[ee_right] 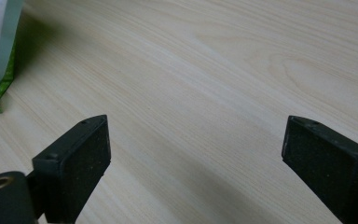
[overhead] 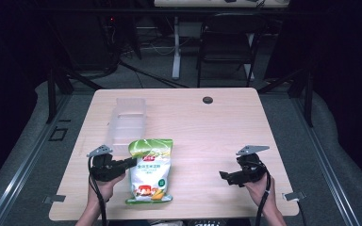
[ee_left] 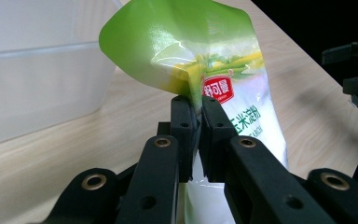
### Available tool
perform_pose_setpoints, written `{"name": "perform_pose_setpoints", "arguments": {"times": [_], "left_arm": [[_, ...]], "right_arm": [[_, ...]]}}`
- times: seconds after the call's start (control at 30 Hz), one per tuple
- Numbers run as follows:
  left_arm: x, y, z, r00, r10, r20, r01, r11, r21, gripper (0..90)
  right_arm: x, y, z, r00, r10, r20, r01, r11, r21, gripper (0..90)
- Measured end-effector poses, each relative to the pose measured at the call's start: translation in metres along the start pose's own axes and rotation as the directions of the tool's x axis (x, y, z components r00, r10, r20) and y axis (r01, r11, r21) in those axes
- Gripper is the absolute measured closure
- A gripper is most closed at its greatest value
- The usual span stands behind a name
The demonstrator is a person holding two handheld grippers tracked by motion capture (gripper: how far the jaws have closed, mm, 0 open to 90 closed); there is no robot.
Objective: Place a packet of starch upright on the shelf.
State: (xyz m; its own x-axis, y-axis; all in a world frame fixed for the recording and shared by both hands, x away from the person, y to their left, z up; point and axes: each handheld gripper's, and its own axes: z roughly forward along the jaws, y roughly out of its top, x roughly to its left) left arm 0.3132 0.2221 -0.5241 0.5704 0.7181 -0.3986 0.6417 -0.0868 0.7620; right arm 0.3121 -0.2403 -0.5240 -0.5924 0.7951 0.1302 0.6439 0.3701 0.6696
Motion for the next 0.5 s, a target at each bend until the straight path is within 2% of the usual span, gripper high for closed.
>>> {"name": "perform_pose_setpoints", "arguments": {"times": [0.3,0.33,0.5], "left_arm": [[-0.0018,0.0008,-0.0036,0.9996,0.027,0.007,-0.027,0.9996,-0.004,85.7],[-0.0018,0.0004,-0.0038,0.9996,0.024,0.012,-0.024,0.9995,-0.019,85.8],[-0.0016,0.0019,-0.0055,0.9995,0.028,0.012,-0.027,0.999,-0.036,85.7]], "right_arm": [[0.0003,0.0,0.0,1.0,-0.004,-0.002,0.004,1.0,-0.002,6.1],[-0.0004,-0.0002,0.0006,1.0,-0.005,-0.001,0.005,1.0,0.001,6.2],[-0.0014,-0.0005,0.0011,1.0,-0.001,-0.008,0.001,1.0,0.007,6.3]]}}
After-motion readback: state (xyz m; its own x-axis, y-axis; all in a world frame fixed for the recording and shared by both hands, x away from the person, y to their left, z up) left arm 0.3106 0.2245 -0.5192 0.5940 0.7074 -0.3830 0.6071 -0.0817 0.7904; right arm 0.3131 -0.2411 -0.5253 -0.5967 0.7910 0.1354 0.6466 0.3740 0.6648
